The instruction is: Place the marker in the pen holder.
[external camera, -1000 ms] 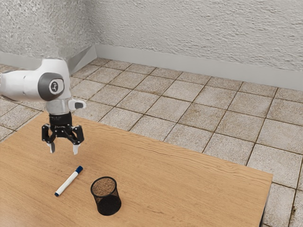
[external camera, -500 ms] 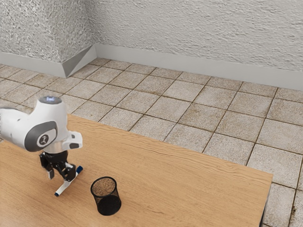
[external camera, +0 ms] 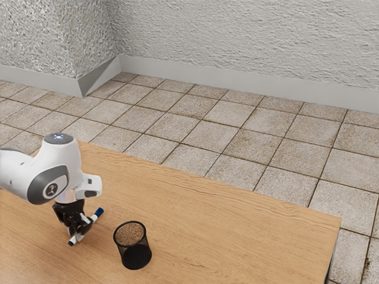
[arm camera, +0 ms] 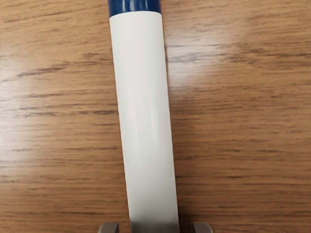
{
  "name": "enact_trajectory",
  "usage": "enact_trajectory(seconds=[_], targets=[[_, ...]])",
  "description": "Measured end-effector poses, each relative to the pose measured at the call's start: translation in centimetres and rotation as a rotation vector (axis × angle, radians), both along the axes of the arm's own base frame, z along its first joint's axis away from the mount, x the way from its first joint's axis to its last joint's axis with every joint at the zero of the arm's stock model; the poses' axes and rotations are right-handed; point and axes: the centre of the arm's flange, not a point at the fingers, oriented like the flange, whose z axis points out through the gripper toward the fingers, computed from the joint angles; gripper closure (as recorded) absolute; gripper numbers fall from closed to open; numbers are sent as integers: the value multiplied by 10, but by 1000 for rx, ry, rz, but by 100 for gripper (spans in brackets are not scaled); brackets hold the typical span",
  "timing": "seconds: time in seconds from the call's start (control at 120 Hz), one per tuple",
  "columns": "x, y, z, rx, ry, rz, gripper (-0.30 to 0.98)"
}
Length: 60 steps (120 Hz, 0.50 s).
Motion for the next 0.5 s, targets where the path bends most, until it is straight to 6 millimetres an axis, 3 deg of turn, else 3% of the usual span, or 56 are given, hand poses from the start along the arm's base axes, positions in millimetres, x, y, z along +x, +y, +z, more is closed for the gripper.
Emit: enact_trajectory(seconds=[0.5], targets=[[-1, 6, -5, -28, -2, 36, 67]])
